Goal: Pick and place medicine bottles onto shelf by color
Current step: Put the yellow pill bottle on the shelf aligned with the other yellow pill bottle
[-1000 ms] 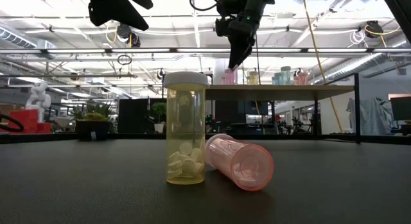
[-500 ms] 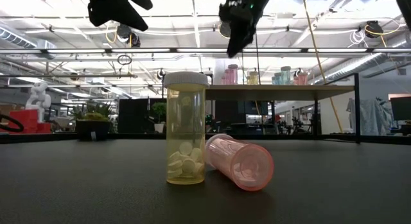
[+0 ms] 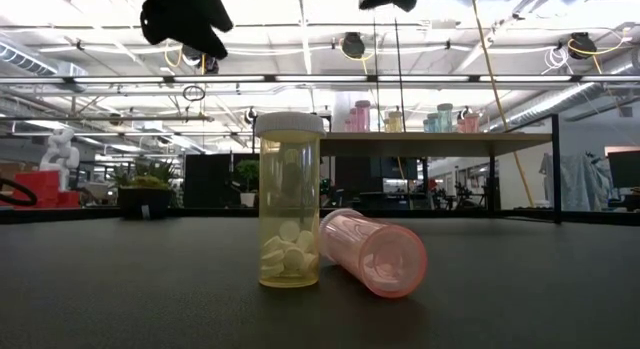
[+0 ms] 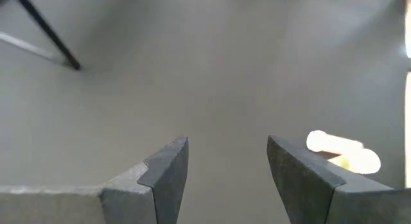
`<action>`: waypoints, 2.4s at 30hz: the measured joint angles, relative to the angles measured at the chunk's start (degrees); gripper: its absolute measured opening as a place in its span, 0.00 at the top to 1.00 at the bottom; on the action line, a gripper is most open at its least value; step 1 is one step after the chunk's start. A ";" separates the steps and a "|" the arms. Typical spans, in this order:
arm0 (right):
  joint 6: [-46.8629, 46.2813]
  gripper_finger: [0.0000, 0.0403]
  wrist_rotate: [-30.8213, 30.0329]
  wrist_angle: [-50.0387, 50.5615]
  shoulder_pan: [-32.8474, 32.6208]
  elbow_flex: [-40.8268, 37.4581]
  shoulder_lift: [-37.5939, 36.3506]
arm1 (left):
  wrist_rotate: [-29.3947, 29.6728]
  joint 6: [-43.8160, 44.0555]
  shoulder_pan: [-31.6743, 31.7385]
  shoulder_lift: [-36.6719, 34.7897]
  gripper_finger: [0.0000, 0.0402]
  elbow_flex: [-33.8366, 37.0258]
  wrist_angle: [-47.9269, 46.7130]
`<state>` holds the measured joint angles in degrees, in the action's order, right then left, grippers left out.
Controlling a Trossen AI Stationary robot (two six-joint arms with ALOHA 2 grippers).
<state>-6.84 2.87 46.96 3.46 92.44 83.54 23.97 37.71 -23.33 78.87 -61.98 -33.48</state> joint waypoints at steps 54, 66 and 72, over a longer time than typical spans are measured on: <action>3.36 0.72 4.81 -72.31 -26.73 -28.19 31.66 | -5.69 6.50 -5.70 0.00 0.47 0.00 -13.13; 4.07 0.71 1.63 -59.72 -21.69 -28.21 18.01 | -5.57 7.48 -5.64 -0.02 0.47 0.00 -13.23; 10.29 0.71 -6.76 -41.62 -13.55 -28.21 0.09 | -2.69 7.67 -5.45 -0.02 0.47 0.00 -13.15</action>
<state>3.45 -3.88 5.33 -10.09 64.23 83.62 21.28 45.38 -28.79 78.85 -61.98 -46.64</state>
